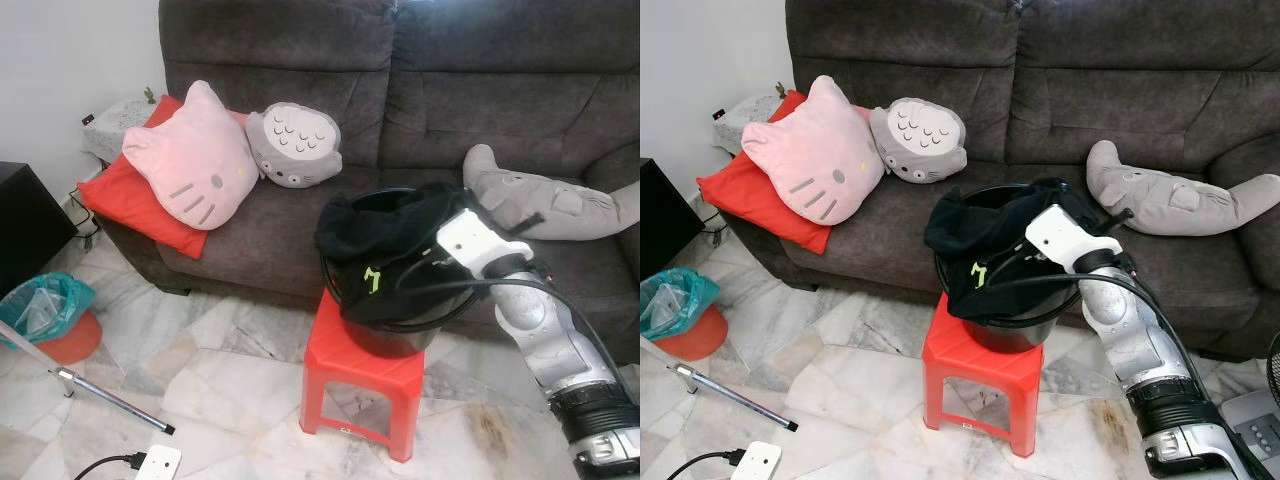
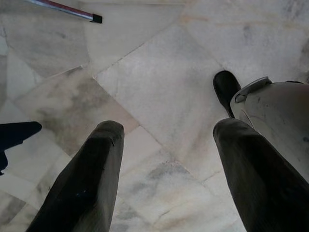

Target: Hang hanger

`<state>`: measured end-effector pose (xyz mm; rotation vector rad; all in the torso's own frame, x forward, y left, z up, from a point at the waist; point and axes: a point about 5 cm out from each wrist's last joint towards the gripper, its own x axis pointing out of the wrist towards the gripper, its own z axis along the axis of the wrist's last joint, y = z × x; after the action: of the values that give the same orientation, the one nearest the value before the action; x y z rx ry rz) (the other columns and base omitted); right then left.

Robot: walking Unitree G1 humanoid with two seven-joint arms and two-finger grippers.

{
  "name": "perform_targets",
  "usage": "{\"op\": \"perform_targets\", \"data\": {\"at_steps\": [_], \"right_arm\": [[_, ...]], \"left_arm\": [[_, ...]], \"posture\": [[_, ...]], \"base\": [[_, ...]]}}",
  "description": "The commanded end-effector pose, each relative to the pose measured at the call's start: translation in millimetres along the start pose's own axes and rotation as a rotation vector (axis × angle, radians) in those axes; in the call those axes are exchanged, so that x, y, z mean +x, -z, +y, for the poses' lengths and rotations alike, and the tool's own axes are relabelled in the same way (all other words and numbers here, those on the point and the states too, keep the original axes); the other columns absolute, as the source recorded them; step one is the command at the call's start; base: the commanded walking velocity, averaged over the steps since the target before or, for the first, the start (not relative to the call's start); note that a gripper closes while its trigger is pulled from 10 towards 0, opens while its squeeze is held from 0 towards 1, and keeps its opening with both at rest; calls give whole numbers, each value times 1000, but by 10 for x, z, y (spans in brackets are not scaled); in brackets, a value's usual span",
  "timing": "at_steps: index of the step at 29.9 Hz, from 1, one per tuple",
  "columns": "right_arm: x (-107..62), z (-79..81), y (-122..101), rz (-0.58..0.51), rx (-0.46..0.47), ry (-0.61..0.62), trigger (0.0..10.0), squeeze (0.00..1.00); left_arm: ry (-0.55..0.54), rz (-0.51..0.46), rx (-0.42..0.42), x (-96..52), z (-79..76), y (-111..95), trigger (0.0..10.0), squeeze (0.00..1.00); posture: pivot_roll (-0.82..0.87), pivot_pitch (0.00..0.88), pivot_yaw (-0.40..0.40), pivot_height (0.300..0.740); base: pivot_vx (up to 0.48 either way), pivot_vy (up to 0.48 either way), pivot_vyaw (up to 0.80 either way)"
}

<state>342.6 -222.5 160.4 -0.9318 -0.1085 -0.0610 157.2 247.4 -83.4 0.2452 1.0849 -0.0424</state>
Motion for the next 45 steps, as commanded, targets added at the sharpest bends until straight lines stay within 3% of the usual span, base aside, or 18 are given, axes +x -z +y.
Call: {"op": "perform_targets", "data": {"at_steps": [1, 6, 7, 8, 9, 10, 15, 16, 17, 18, 19, 33, 42, 43, 45], "right_arm": [[-15, -32, 103, 61, 12, 20, 0, 0], [-23, -23, 166, 103, 17, 14, 0, 0], [-21, 23, 141, 87, 18, -12, 5137, 0], [-20, 42, 125, 78, 19, -21, 5137, 0], [-18, 67, 105, 71, 20, -30, 9725, 0], [-14, 92, 82, 61, 23, -42, 10000, 0], [-1, 207, -85, -27, 49, -106, 10000, 0], [0, 221, -137, -55, 55, -119, 10000, 471], [1, 225, -149, -62, 56, -122, 10000, 471], [2, 230, -164, -68, 54, -129, 10000, 953], [3, 234, -170, -72, 42, -136, 10000, 1000], [-16, 199, -247, -110, 10, -137, 10000, 1000], [-178, 451, -446, -178, 34, -257, 10000, 1000], [-238, 542, -458, -182, 22, -315, 10000, 1000], [-238, 542, -458, -182, 22, -315, 10000, 1000]], "left_arm": [[-15, 8, 1, -12, 56, 26, 10000, 0], [-17, 8, 1, -12, 59, 26, 10000, 0], [-17, 8, 1, -12, 60, 26, 10000, 0], [-17, 8, 1, -13, 60, 26, 10000, 0], [-18, 8, 1, -13, 60, 26, 10000, 0], [-18, 8, 2, -13, 61, 26, 10000, 0], [-20, 8, 3, -13, 61, 27, 10000, 0], [-20, 9, 3, -13, 61, 28, 10000, 0], [-20, 9, 3, -13, 61, 28, 10000, 0], [-20, 9, 2, -13, 60, 29, 10000, 0], [-20, 9, 2, -13, 59, 29, 10000, 0], [-19, 9, 1, -12, 57, 28, 10000, 0], [-19, 10, 4, -13, 59, 30, 10000, 0], [-18, 11, 5, -12, 59, 29, 10000, 0], [-18, 11, 5, -12, 59, 29, 10000, 0]], "posture": [[-173, 0, 96, 740], [-173, 0, 96, 740], [-173, 0, 97, 740], [-173, 0, 97, 740], [-173, 0, 97, 740], [-172, 0, 97, 740], [-170, 0, 97, 740], [-170, 0, 96, 740], [-170, 0, 96, 740], [-169, 0, 95, 740], [-170, 0, 96, 740], [-176, 0, 96, 740], [-176, 0, 93, 740], [-182, 0, 94, 740], [-182, 0, 94, 740]], "base": [[0, 0, 0], [0, 0, 0], [0, 0, 0], [0, 0, 0], [0, 0, 0], [0, 0, 0], [0, 0, 0], [0, 0, 0], [0, 0, 0], [0, 0, 0], [0, 0, 0], [0, 0, 0], [0, 0, 0], [0, 0, 0], [0, 0, 0]]}}
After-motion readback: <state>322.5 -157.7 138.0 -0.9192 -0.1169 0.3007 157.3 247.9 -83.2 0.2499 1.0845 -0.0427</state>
